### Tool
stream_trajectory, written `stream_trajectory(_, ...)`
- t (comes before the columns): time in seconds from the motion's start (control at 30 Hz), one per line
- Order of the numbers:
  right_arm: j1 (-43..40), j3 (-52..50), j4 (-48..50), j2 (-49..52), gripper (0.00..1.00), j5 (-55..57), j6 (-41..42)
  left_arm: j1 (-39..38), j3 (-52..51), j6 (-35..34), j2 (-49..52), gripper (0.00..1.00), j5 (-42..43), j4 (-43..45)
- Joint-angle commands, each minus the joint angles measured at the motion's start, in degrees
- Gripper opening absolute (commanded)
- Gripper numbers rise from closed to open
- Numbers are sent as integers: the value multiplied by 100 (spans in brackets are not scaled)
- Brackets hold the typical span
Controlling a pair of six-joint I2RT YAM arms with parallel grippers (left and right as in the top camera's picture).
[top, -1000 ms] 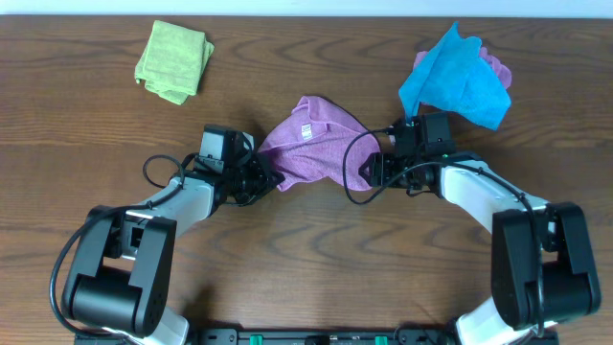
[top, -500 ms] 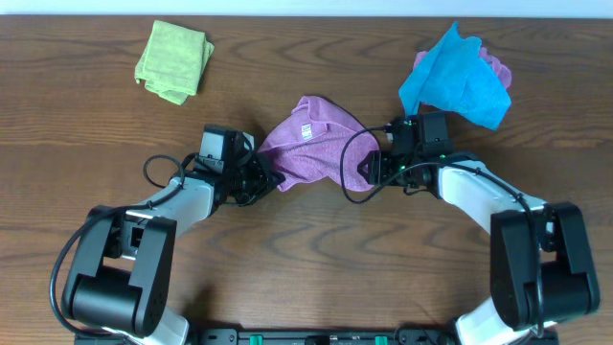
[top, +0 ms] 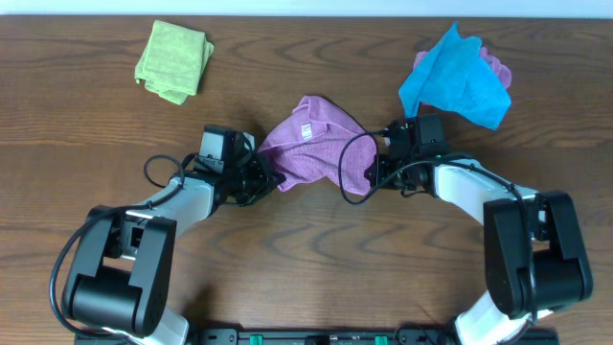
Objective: Fold the cloth
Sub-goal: 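Hold the pink cloth with both grippers and stretch it apart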
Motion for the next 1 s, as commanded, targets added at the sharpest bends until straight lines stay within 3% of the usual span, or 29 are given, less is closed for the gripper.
stream_trajectory(0.0, 31, -28, -9, -245, 1, -46, 9, 131, 83, 127, 68, 5, 330, 24)
stream_trajectory(0.27, 20, -4, -131, -2002, 1, -61, 57, 787, 863, 76, -437, 5, 1143, -81)
stream_trajectory(0.47, -107, 214, -120, -3139, 1, -42, 208, 1119, 2059, 59, -1016, 6, 1228, -859)
stream_trajectory(0.7, -197, 693, -251, -3261, 1, -39, 199, 1123, 2909, -9, -1207, 6, 1220, -1106)
stream_trajectory(0.97, -461, 844, 289, -3097, 1, 236, 205, 1123, 2986, -46, -1191, 6, 535, -1082)
